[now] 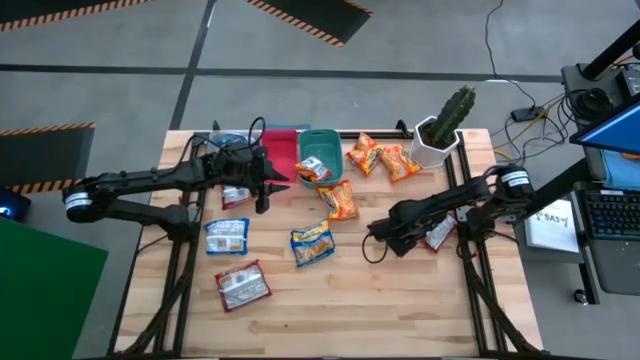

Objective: Sort Maruchan noodles
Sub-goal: Put the red noodle pack into the red bin

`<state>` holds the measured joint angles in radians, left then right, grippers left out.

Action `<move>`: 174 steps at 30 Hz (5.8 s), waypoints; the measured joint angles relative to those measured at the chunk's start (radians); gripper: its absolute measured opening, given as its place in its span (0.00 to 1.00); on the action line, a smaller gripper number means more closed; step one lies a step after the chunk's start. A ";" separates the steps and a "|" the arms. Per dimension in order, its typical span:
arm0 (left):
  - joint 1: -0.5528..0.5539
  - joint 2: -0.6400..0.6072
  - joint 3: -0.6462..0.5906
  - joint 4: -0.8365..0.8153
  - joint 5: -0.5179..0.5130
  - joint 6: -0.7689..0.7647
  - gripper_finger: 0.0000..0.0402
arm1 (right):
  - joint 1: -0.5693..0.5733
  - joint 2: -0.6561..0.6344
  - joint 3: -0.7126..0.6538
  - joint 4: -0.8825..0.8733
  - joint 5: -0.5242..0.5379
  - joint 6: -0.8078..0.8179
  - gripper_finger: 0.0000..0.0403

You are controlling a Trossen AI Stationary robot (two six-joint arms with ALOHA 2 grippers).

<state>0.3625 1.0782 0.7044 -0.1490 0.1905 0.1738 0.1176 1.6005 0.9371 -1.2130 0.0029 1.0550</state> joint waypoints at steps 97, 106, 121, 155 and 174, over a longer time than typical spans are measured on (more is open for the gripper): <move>0.001 -0.689 -0.086 0.073 -0.192 0.061 0.22 | -0.313 0.355 0.631 1.801 0.354 -1.031 0.02; 0.001 -0.694 -0.086 0.057 -0.192 0.071 0.22 | -0.364 0.553 0.730 1.790 0.328 -0.935 0.02; 0.001 -0.694 -0.086 0.056 -0.192 0.076 0.22 | -0.378 0.739 0.873 1.625 0.284 -0.730 0.02; 0.001 -0.618 -0.086 0.065 -0.191 0.072 0.22 | -0.285 0.325 0.870 0.735 0.228 -0.947 0.42; 0.001 -0.356 -0.077 0.068 -0.312 -0.036 0.22 | -0.034 0.022 0.366 0.693 0.231 -0.891 0.42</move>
<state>0.3637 0.7222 0.6270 -0.0810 -0.1213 0.1373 0.0836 1.6223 1.3036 -0.5197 0.2343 0.1640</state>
